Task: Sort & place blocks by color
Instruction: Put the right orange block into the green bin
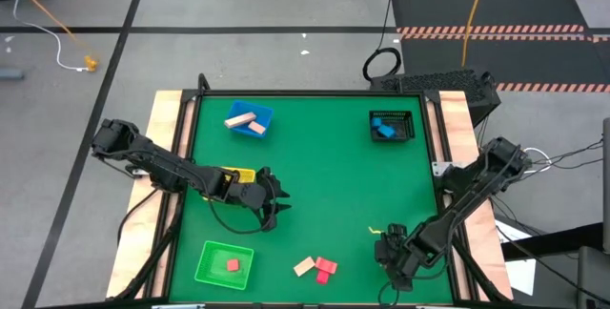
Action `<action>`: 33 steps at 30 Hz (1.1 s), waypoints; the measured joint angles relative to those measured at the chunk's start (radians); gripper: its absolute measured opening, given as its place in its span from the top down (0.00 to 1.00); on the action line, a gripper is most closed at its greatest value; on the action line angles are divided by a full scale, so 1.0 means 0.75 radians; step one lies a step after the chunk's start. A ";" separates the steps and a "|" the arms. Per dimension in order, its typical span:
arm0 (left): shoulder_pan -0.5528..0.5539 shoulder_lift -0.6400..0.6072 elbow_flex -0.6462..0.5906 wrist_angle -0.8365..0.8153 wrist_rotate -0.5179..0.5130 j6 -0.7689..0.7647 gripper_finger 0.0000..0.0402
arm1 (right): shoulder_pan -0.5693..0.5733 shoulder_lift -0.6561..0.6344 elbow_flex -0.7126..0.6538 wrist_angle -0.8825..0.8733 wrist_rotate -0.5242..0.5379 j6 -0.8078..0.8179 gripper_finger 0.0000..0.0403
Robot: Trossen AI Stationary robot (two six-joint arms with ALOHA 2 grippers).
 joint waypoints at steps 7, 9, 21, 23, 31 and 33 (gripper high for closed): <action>0.001 0.000 0.000 -0.001 0.000 0.013 0.61 | 0.000 0.076 0.006 0.002 -0.025 0.035 0.36; 0.000 0.000 0.000 0.000 0.000 0.012 0.61 | 0.000 0.076 0.005 0.006 -0.025 0.049 0.38; 0.000 0.000 0.000 0.010 -0.001 0.036 0.61 | -0.070 0.040 -0.003 0.054 -0.030 0.537 0.67; 0.000 0.000 0.000 0.015 -0.001 0.036 0.61 | -0.097 0.040 -0.003 0.093 0.002 0.615 0.70; 0.000 0.000 0.000 0.017 -0.001 0.045 0.61 | -0.244 0.040 -0.003 0.476 0.321 0.535 0.68; -0.002 0.000 0.000 0.016 -0.001 0.078 0.61 | -0.294 0.039 -0.002 0.583 0.421 0.433 0.69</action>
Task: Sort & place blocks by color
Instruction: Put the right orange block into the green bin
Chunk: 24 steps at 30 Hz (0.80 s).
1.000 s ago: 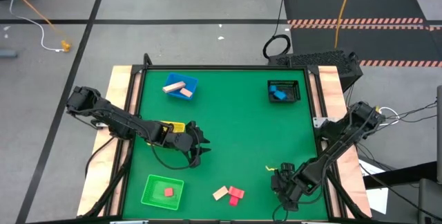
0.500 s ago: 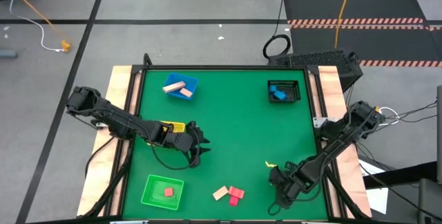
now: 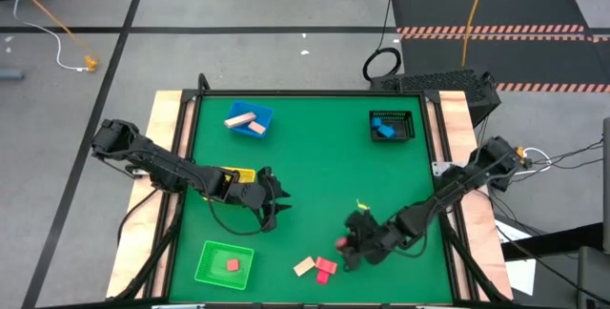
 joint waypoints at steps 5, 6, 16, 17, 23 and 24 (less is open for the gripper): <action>-0.046 0.000 0.000 0.009 -0.014 0.205 0.61 | -0.137 -0.001 0.001 0.200 0.186 -0.258 0.69; -0.064 0.000 0.000 0.019 -0.041 0.271 0.61 | -0.167 -0.001 0.001 0.224 0.191 -0.302 0.69; -0.146 -0.001 0.000 0.277 -0.385 0.822 0.61 | -0.425 -0.001 0.001 0.571 0.155 -0.632 0.68; -0.146 -0.001 0.000 0.287 -0.386 0.852 0.61 | -0.443 -0.001 0.001 0.629 0.136 -0.673 0.68; -0.146 -0.001 0.000 0.299 -0.400 0.954 0.61 | -0.524 -0.001 0.001 0.882 -0.035 -0.818 0.68; -0.148 -0.001 0.000 0.304 -0.423 0.962 0.61 | -0.532 -0.001 0.001 0.903 -0.062 -0.822 0.68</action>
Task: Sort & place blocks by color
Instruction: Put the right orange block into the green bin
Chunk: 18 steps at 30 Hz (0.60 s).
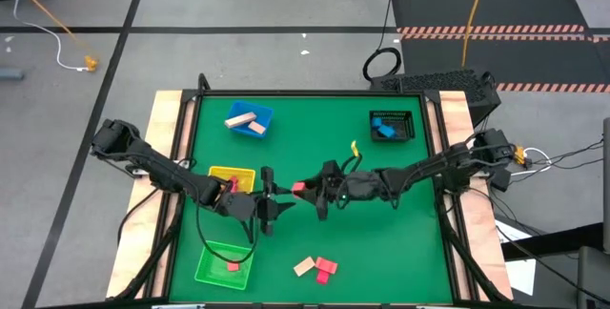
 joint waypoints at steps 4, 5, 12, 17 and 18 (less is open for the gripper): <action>0.002 0.000 -0.001 0.050 -0.182 0.024 0.61 | -0.017 -0.002 0.001 0.020 -0.041 -0.003 0.68; 0.002 0.000 -0.001 0.058 -0.230 0.034 0.61 | -0.017 -0.002 0.001 0.017 -0.044 -0.003 0.68; 0.000 0.000 -0.001 0.110 -0.280 0.042 0.61 | -0.015 -0.001 0.001 0.025 -0.082 -0.031 0.68; -0.012 0.000 -0.001 0.101 -0.213 0.047 0.61 | -0.022 0.000 0.001 0.030 -0.103 -0.031 0.68; -0.015 0.000 -0.001 0.101 -0.202 0.056 0.61 | -0.025 0.000 0.001 0.029 -0.113 -0.031 0.68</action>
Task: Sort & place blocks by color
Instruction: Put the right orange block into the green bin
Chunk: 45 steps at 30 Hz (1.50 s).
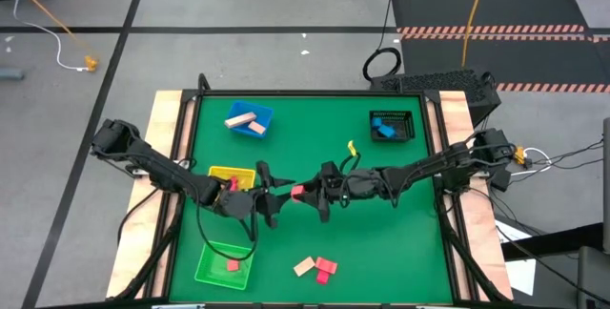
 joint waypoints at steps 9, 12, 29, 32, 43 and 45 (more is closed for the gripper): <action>-0.035 0.000 0.000 0.002 0.020 0.099 0.55 | -0.045 0.000 0.000 0.025 -0.122 -0.004 0.68; -0.036 0.000 -0.001 0.006 0.020 0.103 0.49 | -0.060 0.000 0.000 0.027 -0.151 -0.009 0.68; 0.026 0.000 0.001 0.224 0.047 -0.019 0.24 | -0.103 0.001 0.000 0.053 -0.166 0.040 0.68; 0.027 0.000 0.001 0.221 0.098 -0.017 0.23 | -0.105 0.001 0.000 0.099 -0.168 0.045 0.68; 0.030 -0.001 0.001 0.299 0.136 -0.010 0.34 | -0.104 0.001 -0.002 0.156 -0.182 0.056 0.68; 0.029 -0.001 0.001 0.301 0.135 -0.015 0.40 | -0.102 0.001 -0.002 0.156 -0.185 0.056 0.68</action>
